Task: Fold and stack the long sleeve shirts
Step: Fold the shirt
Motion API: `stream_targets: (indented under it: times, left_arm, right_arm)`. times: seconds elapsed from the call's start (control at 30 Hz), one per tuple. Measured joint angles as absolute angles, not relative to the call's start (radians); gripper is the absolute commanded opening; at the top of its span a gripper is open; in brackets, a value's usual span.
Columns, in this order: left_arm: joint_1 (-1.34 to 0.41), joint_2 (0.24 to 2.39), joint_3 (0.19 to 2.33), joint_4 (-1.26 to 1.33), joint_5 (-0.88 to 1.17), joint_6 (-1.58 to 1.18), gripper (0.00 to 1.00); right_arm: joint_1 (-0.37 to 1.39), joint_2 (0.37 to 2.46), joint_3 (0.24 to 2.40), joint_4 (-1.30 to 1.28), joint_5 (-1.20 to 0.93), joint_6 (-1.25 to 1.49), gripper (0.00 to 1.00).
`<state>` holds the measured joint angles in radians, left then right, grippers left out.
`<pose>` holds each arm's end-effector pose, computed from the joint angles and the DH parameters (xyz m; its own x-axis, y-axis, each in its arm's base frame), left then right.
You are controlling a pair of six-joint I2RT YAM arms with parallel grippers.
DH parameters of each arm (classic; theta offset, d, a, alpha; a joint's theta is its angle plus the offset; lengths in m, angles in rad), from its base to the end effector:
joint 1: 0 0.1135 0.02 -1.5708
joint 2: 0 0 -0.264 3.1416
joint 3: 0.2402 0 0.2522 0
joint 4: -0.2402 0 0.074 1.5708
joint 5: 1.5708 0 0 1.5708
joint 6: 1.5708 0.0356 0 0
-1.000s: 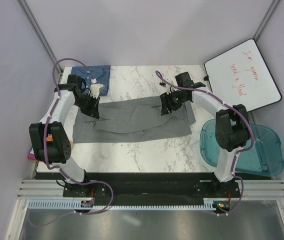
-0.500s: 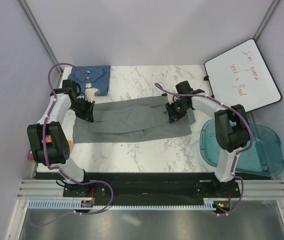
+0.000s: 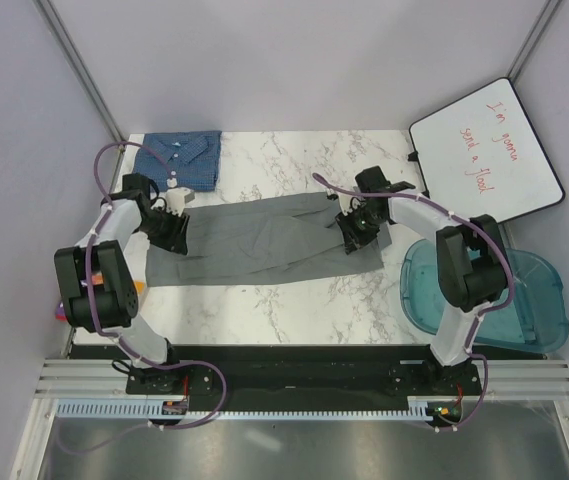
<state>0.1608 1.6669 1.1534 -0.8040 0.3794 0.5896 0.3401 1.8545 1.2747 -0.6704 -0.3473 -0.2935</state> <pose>0.3131 0.0374 0.2046 -0.8260 0.3893 -0.4077 0.4839 0.8606 -0.1587 0.3406 0.1334 0.1809 -0.7364 -0.5491 -0.3951 -0.6559 0.7227 0.2180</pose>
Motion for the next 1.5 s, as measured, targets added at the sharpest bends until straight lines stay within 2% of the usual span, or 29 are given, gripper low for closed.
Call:
stream_targets:
  times: [0.1,0.17,0.2,0.27,0.3,0.47,0.67,0.83,0.9,0.93,1.03,1.07,1.13,1.33,1.4,1.5]
  left_arm:
    - [0.173,1.649,1.153,-0.796,0.436,0.591,0.46]
    - [0.173,1.632,1.153,-0.793,0.469,0.591,0.47]
    - [0.173,1.623,1.153,-0.790,0.485,0.591,0.58]
    - [0.174,1.612,1.153,-0.783,0.512,0.590,0.60]
    - [0.175,1.611,1.153,-0.780,0.524,0.587,0.71]
    - [0.220,1.611,1.152,-0.775,0.555,0.554,0.73]
    - [0.297,1.611,1.150,-0.773,0.552,0.525,0.73]
    - [0.327,1.612,1.132,-0.771,0.547,0.521,0.73]
    - [0.335,1.614,1.127,-0.772,0.542,0.518,0.73]
    - [0.338,1.617,1.126,-0.771,0.539,0.516,0.72]
    - [0.346,1.629,1.126,-0.771,0.529,0.512,0.71]
    - [0.346,1.631,1.125,-0.771,0.527,0.512,0.71]
    - [0.348,1.637,1.124,-0.771,0.525,0.511,0.70]
    - [0.350,1.655,1.124,-0.768,0.525,0.510,0.70]
    - [0.351,1.660,1.124,-0.767,0.525,0.510,0.70]
    - [0.352,1.665,1.124,-0.764,0.524,0.510,0.70]
  right_arm:
    - [0.340,1.823,1.301,-0.698,-0.408,-0.292,0.50]
    - [0.340,1.803,1.332,-0.698,-0.461,-0.276,0.52]
    - [0.340,1.795,1.354,-0.694,-0.488,-0.267,0.53]
    - [0.346,1.793,1.407,-0.674,-0.528,-0.238,0.53]
    - [0.349,1.798,1.437,-0.659,-0.541,-0.224,0.53]
    - [0.390,1.899,1.609,-0.590,-0.567,-0.168,0.55]
    - [0.461,2.063,1.720,-0.547,-0.552,-0.141,0.57]
    - [0.508,2.164,1.782,-0.546,-0.516,-0.134,0.55]
    - [0.522,2.192,1.807,-0.545,-0.493,-0.134,0.48]
    - [0.526,2.202,1.815,-0.542,-0.484,-0.135,0.36]
    - [0.531,2.220,1.824,-0.537,-0.450,-0.145,0.19]
    - [0.530,2.222,1.824,-0.537,-0.442,-0.149,0.08]
    - [0.530,2.225,1.824,-0.537,-0.421,-0.156,0.00]
    - [0.525,2.225,1.824,-0.528,-0.367,-0.177,0.00]
    - [0.525,2.227,1.824,-0.517,-0.355,-0.182,0.04]
    - [0.525,2.243,1.832,-0.505,-0.340,-0.188,0.27]
